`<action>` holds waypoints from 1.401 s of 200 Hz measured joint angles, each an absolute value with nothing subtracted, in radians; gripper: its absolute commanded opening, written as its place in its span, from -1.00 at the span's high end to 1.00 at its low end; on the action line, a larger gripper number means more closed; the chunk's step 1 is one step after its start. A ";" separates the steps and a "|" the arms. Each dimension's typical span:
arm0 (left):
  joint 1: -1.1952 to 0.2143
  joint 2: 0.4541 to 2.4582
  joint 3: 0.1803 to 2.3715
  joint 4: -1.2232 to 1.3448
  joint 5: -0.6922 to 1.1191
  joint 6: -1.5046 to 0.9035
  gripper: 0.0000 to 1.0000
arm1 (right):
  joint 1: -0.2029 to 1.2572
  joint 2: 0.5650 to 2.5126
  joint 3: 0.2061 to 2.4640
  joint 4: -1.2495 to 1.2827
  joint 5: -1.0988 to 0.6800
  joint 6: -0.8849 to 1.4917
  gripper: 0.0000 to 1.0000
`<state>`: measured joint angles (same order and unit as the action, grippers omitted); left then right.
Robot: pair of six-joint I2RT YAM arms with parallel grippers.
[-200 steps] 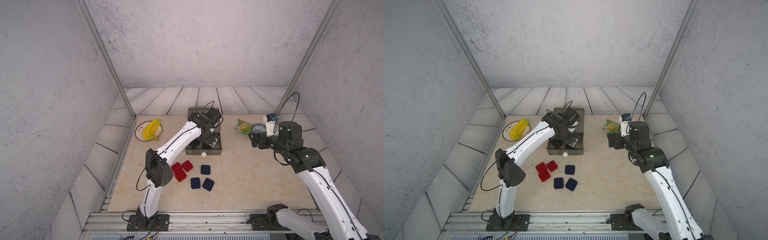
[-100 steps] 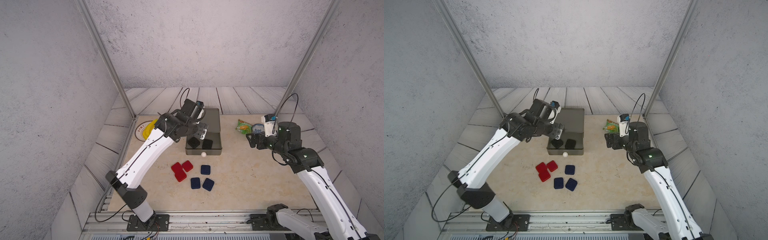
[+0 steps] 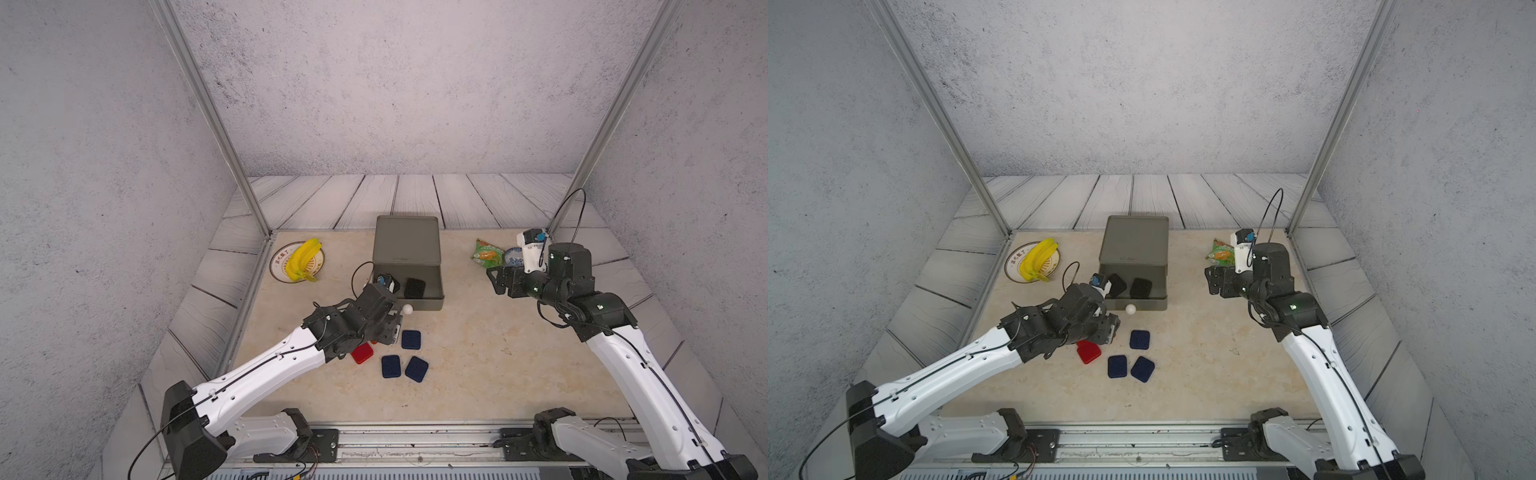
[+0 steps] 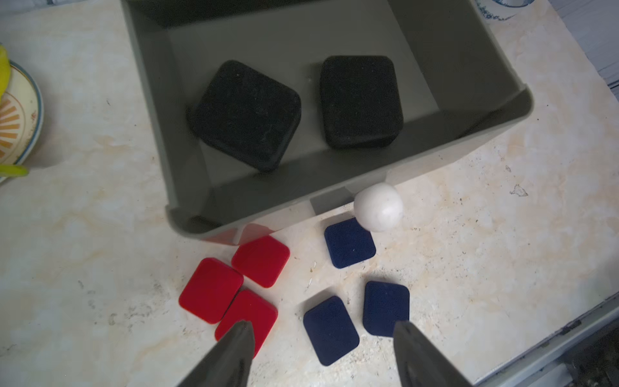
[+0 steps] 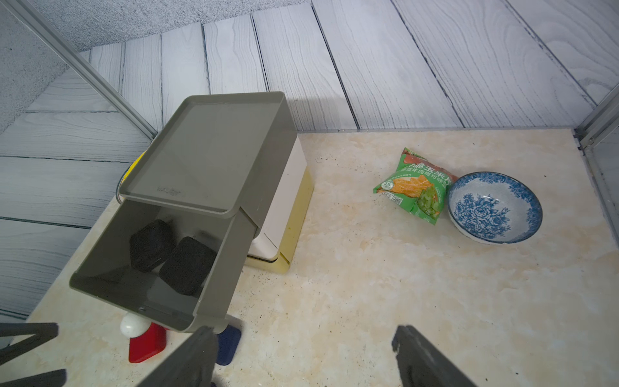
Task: Place the brooch boxes into the drawer by color
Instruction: Close the drawer in the storage box.
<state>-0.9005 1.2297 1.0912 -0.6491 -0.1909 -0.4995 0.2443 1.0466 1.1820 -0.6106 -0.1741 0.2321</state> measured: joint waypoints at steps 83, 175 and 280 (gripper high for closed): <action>-0.913 1.477 1.158 -0.511 -0.220 -0.558 -0.44 | 0.244 1.044 1.182 -0.620 -0.161 0.230 -0.77; -0.916 1.597 1.274 -0.471 -0.264 -0.549 -0.19 | 0.244 1.044 1.182 -0.625 -0.154 0.224 -0.77; -0.797 1.752 1.443 -0.466 -0.248 -0.474 -0.20 | 0.244 1.044 1.135 -0.606 -0.155 0.224 -0.77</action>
